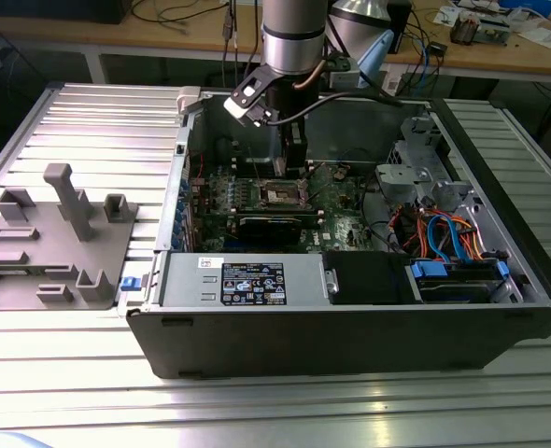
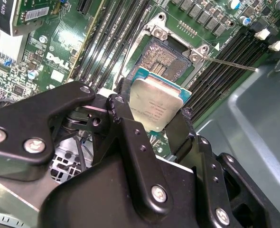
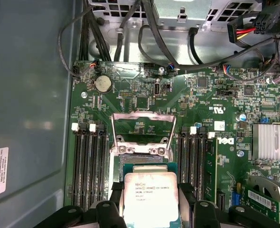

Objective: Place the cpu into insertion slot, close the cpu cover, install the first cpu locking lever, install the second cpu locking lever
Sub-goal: 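Place the cpu into insertion slot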

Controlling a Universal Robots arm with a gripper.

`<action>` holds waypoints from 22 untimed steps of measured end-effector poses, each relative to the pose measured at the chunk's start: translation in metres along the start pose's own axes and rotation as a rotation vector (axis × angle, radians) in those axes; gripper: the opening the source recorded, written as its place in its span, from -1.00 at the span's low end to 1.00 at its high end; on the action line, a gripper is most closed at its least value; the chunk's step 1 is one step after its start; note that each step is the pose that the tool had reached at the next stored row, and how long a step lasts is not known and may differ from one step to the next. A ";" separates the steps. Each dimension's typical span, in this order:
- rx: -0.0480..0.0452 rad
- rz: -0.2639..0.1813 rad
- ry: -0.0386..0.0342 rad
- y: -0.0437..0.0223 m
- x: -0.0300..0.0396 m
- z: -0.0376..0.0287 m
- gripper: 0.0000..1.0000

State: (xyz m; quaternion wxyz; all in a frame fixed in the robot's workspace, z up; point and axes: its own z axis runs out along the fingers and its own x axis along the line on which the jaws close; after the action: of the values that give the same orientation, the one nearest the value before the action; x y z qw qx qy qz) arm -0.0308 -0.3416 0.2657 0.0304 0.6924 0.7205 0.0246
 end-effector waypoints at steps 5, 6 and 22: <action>0.0000 0.005 -0.0003 -0.0001 0.0000 0.0008 0.08; 0.0001 0.006 -0.0003 -0.0001 0.0000 0.0011 0.08; 0.0001 0.015 -0.0012 -0.0003 0.0000 0.0042 0.08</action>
State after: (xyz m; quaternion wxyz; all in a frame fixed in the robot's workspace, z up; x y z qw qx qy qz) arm -0.0308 -0.3416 0.2615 0.0306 0.6976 0.7154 0.0244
